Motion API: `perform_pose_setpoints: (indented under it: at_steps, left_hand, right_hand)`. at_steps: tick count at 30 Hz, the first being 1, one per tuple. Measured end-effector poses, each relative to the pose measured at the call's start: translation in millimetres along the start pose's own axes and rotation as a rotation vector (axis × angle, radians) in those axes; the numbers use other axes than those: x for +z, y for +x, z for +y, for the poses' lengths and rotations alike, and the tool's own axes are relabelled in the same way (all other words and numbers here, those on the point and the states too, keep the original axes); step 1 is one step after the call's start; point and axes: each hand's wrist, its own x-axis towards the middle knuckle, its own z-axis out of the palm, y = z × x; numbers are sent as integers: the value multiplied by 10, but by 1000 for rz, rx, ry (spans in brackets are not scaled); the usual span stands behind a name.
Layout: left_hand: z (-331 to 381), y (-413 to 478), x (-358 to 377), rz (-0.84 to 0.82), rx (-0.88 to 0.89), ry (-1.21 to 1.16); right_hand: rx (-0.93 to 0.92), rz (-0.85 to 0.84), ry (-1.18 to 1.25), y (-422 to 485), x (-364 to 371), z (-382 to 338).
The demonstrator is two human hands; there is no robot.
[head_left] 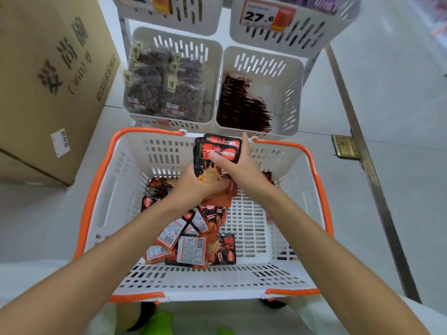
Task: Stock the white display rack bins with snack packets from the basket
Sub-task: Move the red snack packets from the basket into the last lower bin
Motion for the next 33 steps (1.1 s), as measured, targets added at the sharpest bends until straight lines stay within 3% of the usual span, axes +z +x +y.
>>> perform_pose_setpoints:
  at_steps: [3,8,11,13,16,19,21,24,28,30,33]
  left_hand:
    - [6,53,-57,-89,73,134]
    - [315,350,-238,-248,170,368]
    - [658,719,-153,-295,276,484]
    - [869,994,-68,-299,294,585]
    - [1066,1449,90,-317,256,552]
    - [1032,2013,134,-230,391,712]
    - [894,2361,107,-167,364,864]
    - [663,2694,129,-98,248,1047]
    - [523,2868,198,3,225,1042]
    - [452,2925,201,60,276,1009]
    - [360,2998,181,102,339,968]
  right_hand:
    - [-9,-176,60,-4,-61,42]
    - [-105,-105,-106,167,-604,-231]
    - [-98,-274,-155,336,-897,-442]
    - [-106,-275,-119,479,-1049,-521]
    - [-179,-69,-82,711,-1284,-473]
    - [-259,269,-214,985,-1633,-258]
    - [-330,469,-324,1217,-1836,-94]
    - [-359,567,-379,1676,-1961,128]
    - [-353,506,-480,2315,-1872,317]
    - [-373,373,-552,2570,-1805,400]
    - [-217,144,-530,2784,-1733,485]
